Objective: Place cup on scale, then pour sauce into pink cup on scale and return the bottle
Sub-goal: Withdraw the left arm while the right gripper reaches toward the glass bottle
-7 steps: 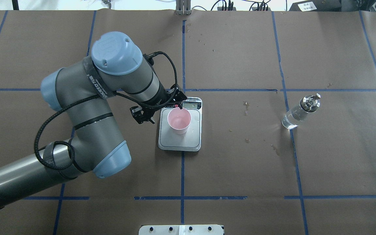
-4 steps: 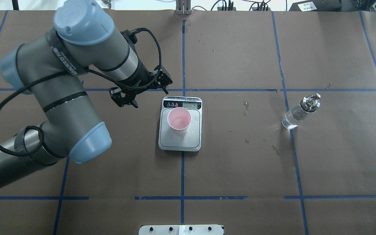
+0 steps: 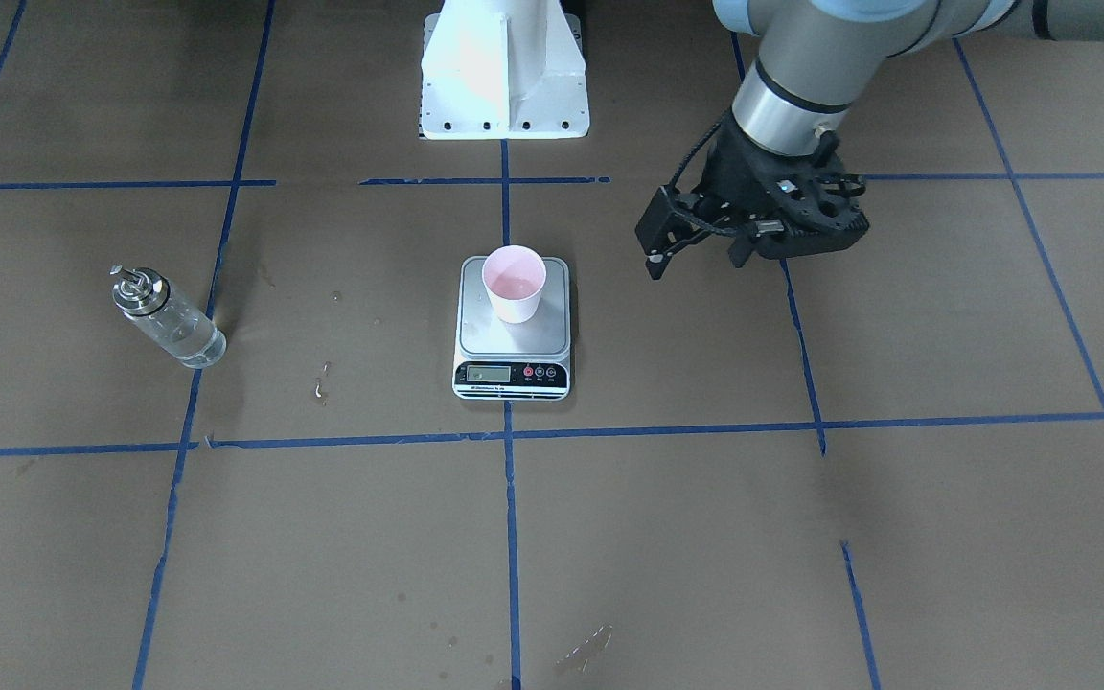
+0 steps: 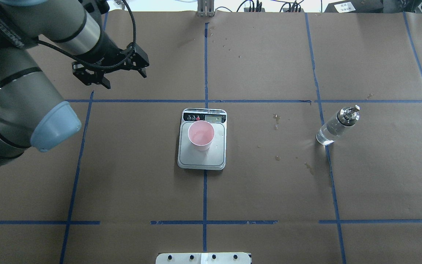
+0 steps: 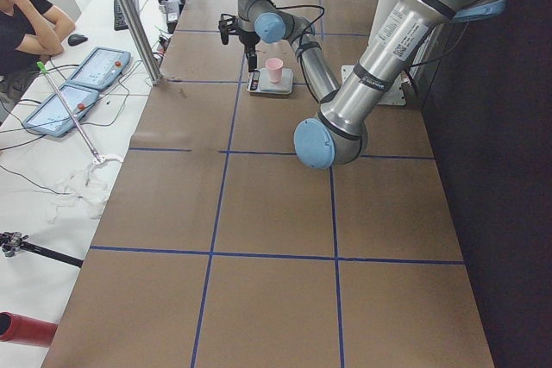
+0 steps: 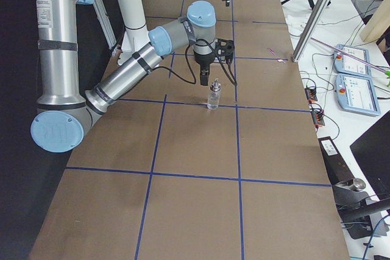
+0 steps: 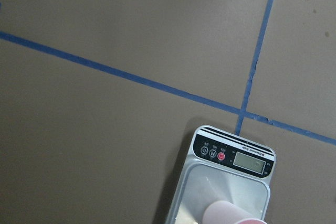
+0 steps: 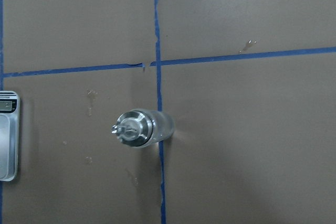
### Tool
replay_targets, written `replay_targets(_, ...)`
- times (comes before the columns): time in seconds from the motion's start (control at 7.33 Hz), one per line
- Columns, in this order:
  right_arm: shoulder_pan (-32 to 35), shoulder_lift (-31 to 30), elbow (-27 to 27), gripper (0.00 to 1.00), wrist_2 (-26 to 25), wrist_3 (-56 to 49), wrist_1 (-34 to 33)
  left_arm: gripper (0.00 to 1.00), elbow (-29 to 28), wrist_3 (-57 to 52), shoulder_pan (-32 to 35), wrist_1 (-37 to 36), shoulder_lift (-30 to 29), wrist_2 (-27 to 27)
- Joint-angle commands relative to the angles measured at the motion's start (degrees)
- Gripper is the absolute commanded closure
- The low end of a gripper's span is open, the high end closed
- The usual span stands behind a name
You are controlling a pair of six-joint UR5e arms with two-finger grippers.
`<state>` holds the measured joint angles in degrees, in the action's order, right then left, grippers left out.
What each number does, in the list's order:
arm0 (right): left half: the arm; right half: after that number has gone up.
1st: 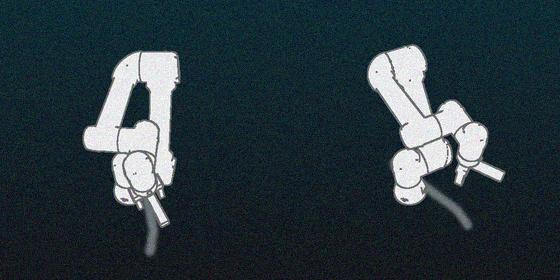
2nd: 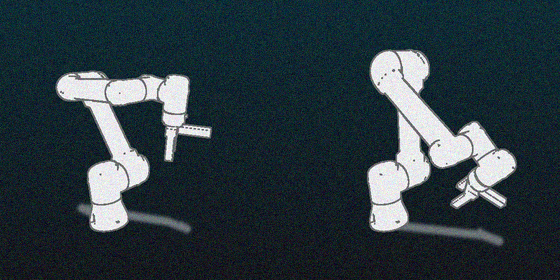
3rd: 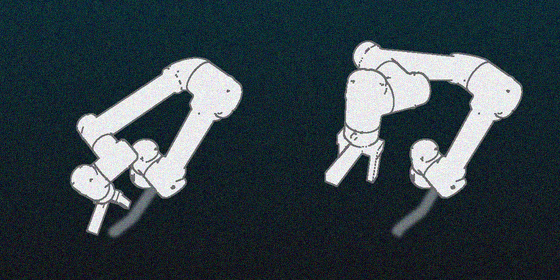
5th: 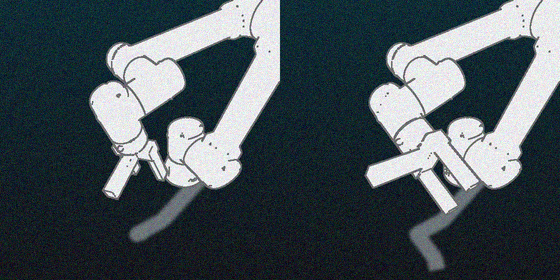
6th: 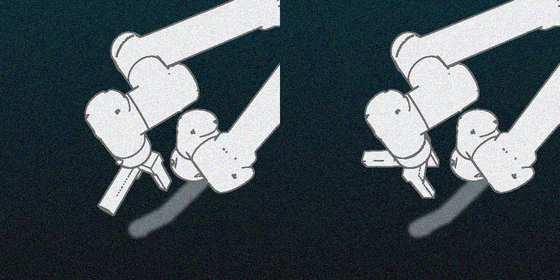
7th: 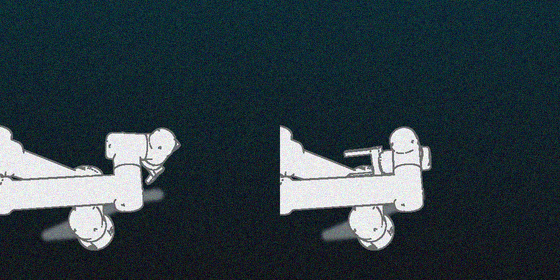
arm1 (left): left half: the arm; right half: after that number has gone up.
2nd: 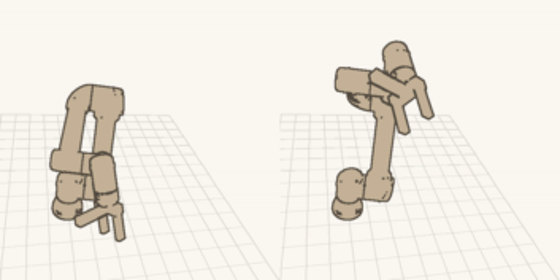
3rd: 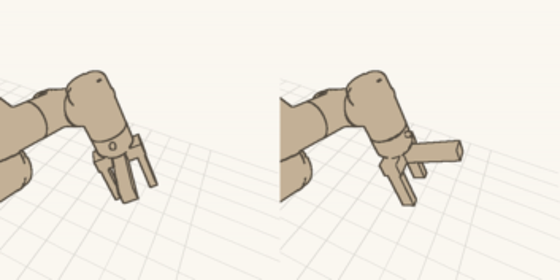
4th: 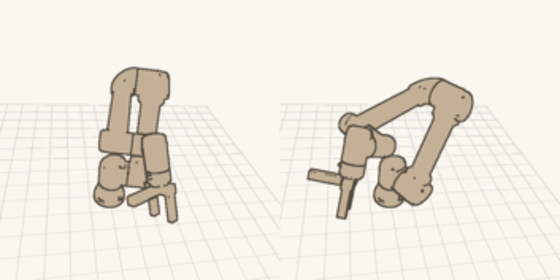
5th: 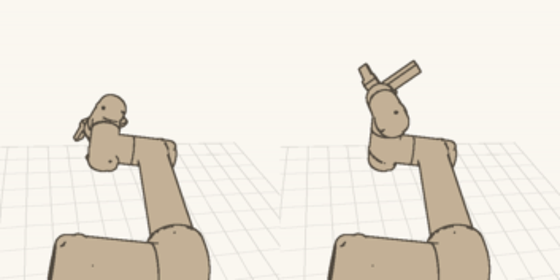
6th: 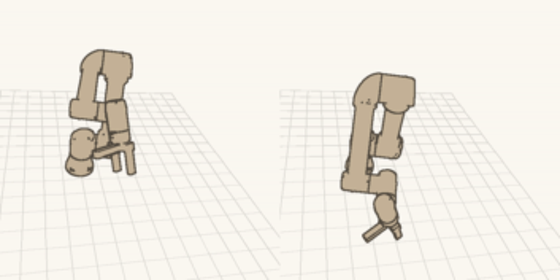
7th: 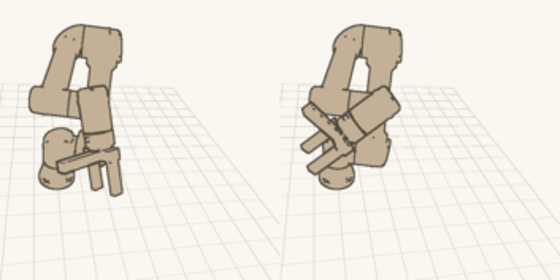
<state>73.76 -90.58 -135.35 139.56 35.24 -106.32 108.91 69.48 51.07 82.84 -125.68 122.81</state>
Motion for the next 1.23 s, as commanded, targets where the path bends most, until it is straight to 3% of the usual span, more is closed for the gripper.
replay_targets(0.0,-12.7,-1.0,-6.2,0.0,-10.6,18.8,5.9,0.0,1.6,-10.9,6.3,-0.9,4.2,1.6)
replay_targets(0.14,-20.3,-6.4,-6.2,0.0,-17.7,27.7,17.5,0.0,2.0,-15.3,7.7,-2.3,5.1,1.6)
replay_targets(0.27,-31.7,-14.0,-6.1,0.0,-30.8,34.2,30.0,0.0,2.2,-17.4,8.3,-2.6,6.1,1.6)
replay_targets(0.41,-40.5,-15.9,-6.0,0.0,-42.8,38.6,32.6,0.0,2.2,-19.0,8.9,-2.6,6.6,1.6)
replay_targets(0.68,-50.9,-16.1,-4.9,0.0,-59.4,46.6,33.6,0.0,2.3,-30.5,11.5,-2.5,11.0,1.6)
replay_targets(0.95,-58.2,-16.1,1.1,0.0,-73.2,50.2,34.6,0.0,2.3,-52.4,17.6,-2.0,17.9,1.4)
replay_targets(1.09,-62.1,-16.1,6.4,0.0,-82.3,51.5,40.5,0.0,1.6,-63.0,21.3,-2.0,19.9,1.4)
